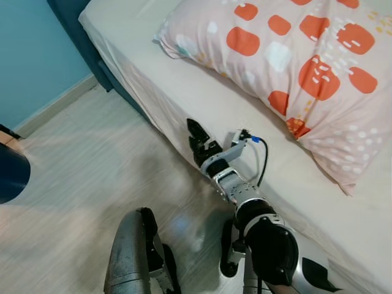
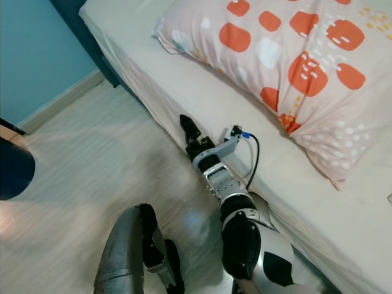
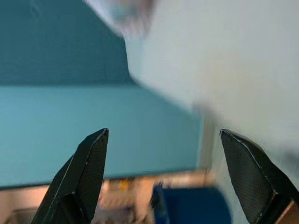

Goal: Clean up the room

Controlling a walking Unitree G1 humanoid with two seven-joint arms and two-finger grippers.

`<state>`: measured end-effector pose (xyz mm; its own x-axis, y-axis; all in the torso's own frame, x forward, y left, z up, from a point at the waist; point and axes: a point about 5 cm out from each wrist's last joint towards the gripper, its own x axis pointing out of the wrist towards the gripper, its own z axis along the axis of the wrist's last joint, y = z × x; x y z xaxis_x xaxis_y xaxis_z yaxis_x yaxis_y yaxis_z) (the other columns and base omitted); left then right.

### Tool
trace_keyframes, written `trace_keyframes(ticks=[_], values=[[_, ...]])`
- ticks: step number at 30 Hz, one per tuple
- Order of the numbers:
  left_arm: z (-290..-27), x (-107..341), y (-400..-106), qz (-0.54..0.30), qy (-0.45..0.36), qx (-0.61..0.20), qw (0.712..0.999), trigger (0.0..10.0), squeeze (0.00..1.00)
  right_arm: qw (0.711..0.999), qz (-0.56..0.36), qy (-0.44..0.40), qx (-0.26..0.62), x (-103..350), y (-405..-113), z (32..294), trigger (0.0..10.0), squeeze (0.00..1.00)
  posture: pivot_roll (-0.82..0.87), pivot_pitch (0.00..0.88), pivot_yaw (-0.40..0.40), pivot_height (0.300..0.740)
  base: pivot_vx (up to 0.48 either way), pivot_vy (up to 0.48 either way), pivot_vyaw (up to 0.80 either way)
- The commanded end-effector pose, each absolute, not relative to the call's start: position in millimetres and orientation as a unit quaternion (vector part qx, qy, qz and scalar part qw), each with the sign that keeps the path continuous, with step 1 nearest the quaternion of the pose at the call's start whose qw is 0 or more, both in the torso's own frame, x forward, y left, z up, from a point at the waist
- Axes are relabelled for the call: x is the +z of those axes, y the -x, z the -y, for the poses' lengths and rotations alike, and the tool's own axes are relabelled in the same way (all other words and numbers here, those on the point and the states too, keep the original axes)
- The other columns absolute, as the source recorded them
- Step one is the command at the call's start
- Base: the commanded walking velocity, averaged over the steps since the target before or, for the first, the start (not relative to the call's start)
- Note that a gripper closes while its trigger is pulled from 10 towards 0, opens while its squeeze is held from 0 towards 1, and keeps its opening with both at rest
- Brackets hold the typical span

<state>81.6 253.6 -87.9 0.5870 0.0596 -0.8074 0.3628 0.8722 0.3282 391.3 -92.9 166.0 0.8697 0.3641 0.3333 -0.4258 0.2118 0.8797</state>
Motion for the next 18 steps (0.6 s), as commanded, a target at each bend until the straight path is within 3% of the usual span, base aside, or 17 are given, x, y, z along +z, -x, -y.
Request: trace_keyframes(ticks=[1, 6, 8, 9, 13, 18], values=[[-253, -95, -54, -0.486, -0.23, -0.093, 0.838, 10.0, 0.0, 0.783, 0.063, -0.569, 0.243, 169, -392, 108, 10.0, 0.0, 0.14, 0.621, 0.023, 0.535, 0.0, 0.0, 0.0], [-254, -95, -52, -0.486, -0.231, -0.094, 0.838, 10.0, 0.0, 0.794, 0.12, -0.555, 0.218, 189, -399, 140, 10.0, 0.0, 0.14, 0.627, 0.023, 0.535, 0.0, 0.0, 0.0], [-254, -95, -50, -0.487, -0.231, -0.094, 0.837, 10.0, 0.0, 0.798, 0.162, -0.554, 0.176, 202, -402, 172, 10.0, 0.0, 0.15, 0.631, 0.022, 0.535, 0.0, 0.0, 0.0], [-254, -95, -50, -0.487, -0.231, -0.094, 0.837, 10.0, 0.0, 0.798, 0.162, -0.554, 0.176, 202, -402, 172, 10.0, 0.0, 0.15, 0.631, 0.022, 0.535, 0.0, 0.0, 0.0], [-257, -93, -49, -0.483, -0.233, -0.09, 0.839, 10.0, 0.0, 0.798, 0.224, -0.551, 0.103, 218, -400, 224, 10.0, 0.0, 0.18, 0.636, 0.026, 0.535, 0.0, 0.0, 0.0], [-261, -91, -49, -0.482, -0.236, -0.087, 0.839, 10.0, 0.0, 0.792, 0.253, -0.552, 0.066, 224, -396, 248, 10.0, 0.0, 0.19, 0.637, 0.024, 0.535, 0.0, 0.0, 0.0]])
